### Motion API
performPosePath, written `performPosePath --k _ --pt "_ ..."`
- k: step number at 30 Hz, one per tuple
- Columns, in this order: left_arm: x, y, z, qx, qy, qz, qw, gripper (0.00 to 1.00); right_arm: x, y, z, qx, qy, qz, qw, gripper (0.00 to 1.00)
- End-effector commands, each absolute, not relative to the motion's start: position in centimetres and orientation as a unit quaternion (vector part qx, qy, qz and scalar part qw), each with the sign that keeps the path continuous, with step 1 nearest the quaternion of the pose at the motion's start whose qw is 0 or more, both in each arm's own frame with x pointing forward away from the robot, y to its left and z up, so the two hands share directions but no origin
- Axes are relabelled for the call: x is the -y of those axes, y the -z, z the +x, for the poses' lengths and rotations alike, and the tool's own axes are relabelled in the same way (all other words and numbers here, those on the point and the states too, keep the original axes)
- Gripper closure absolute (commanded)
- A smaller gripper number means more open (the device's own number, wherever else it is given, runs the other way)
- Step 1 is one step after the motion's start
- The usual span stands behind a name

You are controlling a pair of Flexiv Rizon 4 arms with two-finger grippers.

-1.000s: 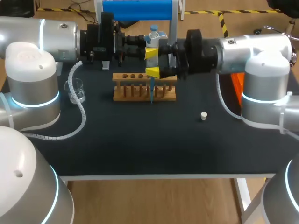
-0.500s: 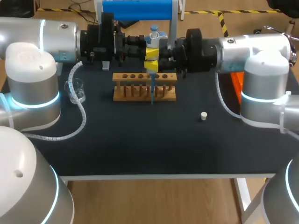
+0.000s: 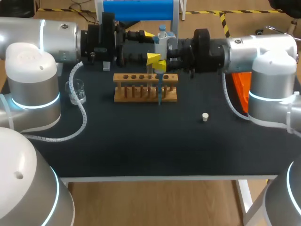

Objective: Invert the test tube, pick up the pipette, mount the tip to pipette, aspirate from beaker and dispense into the tube, eject the tip, return the pipette, and cap with the stopper.

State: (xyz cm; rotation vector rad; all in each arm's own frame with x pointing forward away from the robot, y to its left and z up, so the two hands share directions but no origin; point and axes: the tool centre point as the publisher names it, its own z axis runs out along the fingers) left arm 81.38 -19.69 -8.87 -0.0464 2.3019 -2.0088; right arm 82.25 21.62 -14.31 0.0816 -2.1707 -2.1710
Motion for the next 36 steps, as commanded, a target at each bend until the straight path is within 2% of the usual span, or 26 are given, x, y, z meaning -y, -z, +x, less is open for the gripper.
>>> performPosePath --k 1,18,36 --pt "19.7 8.9 81.4 -0.753 0.657 -0.014 0.043 0.00 -19.5 14.7 83.8 0.711 0.701 0.032 0.043 1.00" --pt "19.7 8.9 81.4 -0.753 0.657 -0.014 0.043 0.00 -10.1 15.3 89.8 0.711 0.702 -0.019 -0.001 1.00" --pt "19.7 8.9 81.4 -0.753 0.657 -0.014 0.043 0.00 1.3 13.4 92.2 0.721 0.693 -0.013 -0.029 1.00"
